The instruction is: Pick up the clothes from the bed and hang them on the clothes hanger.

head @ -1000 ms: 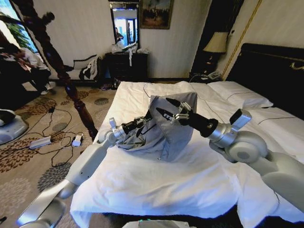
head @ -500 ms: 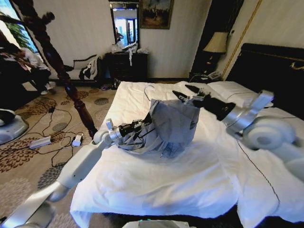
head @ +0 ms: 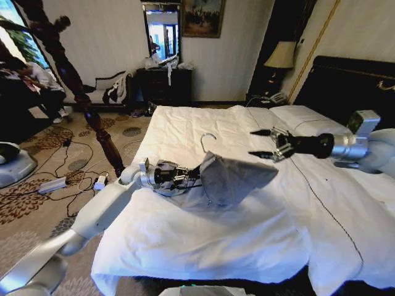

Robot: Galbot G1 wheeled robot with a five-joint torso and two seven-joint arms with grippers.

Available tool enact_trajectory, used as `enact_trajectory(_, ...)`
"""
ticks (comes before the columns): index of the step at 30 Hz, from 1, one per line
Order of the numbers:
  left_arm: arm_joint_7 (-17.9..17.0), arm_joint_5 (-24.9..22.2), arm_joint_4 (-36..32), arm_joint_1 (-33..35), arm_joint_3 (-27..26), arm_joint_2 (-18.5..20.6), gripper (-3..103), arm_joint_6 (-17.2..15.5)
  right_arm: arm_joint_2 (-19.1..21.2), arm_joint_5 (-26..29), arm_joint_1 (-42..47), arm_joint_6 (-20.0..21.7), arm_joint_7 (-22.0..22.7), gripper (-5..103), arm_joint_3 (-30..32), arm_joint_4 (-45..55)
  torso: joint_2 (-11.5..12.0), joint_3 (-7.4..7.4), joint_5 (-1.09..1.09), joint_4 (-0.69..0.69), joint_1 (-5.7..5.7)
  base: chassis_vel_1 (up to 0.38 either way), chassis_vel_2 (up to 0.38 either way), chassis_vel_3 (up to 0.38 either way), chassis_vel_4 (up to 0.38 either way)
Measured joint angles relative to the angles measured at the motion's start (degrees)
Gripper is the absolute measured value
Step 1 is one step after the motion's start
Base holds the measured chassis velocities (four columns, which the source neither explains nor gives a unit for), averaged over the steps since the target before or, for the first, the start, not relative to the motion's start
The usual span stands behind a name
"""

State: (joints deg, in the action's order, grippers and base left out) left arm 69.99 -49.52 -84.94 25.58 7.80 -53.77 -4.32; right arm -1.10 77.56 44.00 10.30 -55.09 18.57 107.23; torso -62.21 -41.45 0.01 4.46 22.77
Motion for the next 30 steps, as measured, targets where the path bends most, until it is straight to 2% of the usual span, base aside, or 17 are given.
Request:
enact_trajectory(5,1.54,1.59,0.76,-1.39,-0.03,-0.11,16,0.24,-1.21,-4.39,0.87,1.62,-3.77,100,-0.95,-1.33,0.0,0.0,0.0,0.01,0.0,0.0,0.0,0.0,0.0)
enact_trajectory(11,1.98,2.92,1.8,-3.42,0.34,-0.39,16,0.4,-3.04,-6.54,1.45,4.31,-4.12,100,-2.96,-1.8,0.0,0.0,-0.01,-0.01,0.0,0.0,0.0,0.0,0.0)
enact_trajectory(14,2.0,2.92,2.33,-4.81,1.18,-0.87,16,0.4,-3.74,-7.26,1.45,4.62,-1.96,100,-4.25,-2.03,0.0,0.0,0.0,0.01,0.0,0.0,0.0,0.0,0.0)
enact_trajectory(19,2.79,2.8,3.21,-6.8,3.06,-1.46,16,0.27,-4.58,-7.91,1.59,4.58,-1.78,100,-5.48,-2.83,0.0,0.0,0.0,0.01,0.0,0.0,0.0,0.0,0.0)
enact_trajectory(23,4.64,2.82,5.09,-9.17,5.52,-2.78,16,0.2,-5.35,-8.97,1.74,4.06,-4.26,100,-6.23,-3.62,0.0,0.0,0.0,0.01,0.0,0.0,0.0,0.0,0.0)
enact_trajectory(29,5.27,2.98,6.54,-10.4,6.72,-3.8,16,0.19,-6.18,-10.64,1.71,3.96,-6.91,101,-6.45,-4.2,0.0,0.0,0.0,0.01,0.0,0.0,0.0,0.0,0.0)
enact_trajectory(30,5.37,3.02,6.84,-10.69,6.99,-4.03,16,0.16,-6.37,-11.15,1.72,3.99,-7.19,97,-6.5,-4.25,0.0,0.0,0.0,0.0,0.0,0.0,0.0,0.0,0.0)
